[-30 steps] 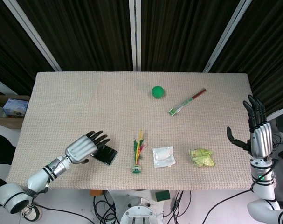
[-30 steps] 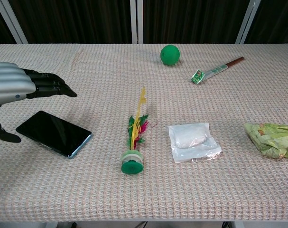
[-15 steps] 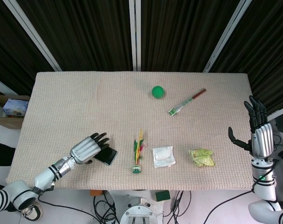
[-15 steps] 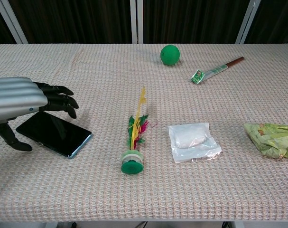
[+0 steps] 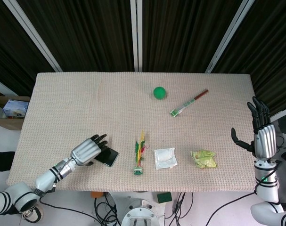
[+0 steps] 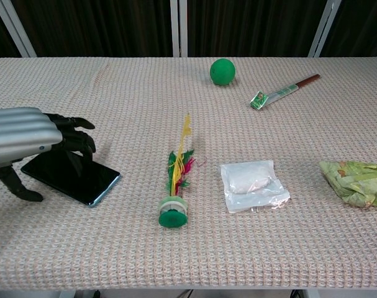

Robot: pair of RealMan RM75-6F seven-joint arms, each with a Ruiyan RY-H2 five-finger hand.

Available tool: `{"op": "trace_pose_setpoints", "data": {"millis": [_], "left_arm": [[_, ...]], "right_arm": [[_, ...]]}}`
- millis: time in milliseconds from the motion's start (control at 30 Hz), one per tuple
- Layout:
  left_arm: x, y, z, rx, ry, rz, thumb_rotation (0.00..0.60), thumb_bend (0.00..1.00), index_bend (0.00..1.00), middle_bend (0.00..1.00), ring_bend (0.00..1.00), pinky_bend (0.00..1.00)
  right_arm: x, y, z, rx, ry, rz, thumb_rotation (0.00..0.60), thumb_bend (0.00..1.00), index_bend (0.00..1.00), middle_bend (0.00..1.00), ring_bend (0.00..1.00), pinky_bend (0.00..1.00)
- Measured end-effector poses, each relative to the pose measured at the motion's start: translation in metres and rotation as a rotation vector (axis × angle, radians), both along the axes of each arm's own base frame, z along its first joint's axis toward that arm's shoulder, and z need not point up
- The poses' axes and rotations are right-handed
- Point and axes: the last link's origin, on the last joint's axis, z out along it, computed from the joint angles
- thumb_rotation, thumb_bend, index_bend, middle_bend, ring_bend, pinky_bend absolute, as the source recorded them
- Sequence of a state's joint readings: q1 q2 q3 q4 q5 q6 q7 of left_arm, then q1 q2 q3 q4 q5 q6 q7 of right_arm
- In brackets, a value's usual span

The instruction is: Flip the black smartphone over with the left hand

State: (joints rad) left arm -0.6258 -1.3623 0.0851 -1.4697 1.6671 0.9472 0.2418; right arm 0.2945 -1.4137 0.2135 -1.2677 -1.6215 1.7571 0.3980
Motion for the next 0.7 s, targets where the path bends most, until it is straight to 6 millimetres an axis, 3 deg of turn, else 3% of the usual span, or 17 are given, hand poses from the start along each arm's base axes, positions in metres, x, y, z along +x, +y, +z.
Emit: {"op": "trace_pose_setpoints", "data": {"millis": [433, 700], "left_arm": [[-0.0037, 0.005, -0.0051, 0.001, 0.008, 0.006, 0.6, 0.02, 0.27, 0.21, 0.05, 0.21], [-0.0024, 0.0066, -0.0086, -0.004, -0.007, 0.009, 0.6, 0.2, 0.3, 0.24, 0.05, 0.21]], "right_arm": [[-0.0006, -0.0005, -0.0018, 0.008, 0.006, -0.009, 0.492, 0.48, 0.0, 0.0, 0.0, 0.0], [-0.0027, -0.0003, -0.0024, 0.014, 0.01, -0.016, 0.493, 0.48, 0.0, 0.0, 0.0, 0.0]]}}
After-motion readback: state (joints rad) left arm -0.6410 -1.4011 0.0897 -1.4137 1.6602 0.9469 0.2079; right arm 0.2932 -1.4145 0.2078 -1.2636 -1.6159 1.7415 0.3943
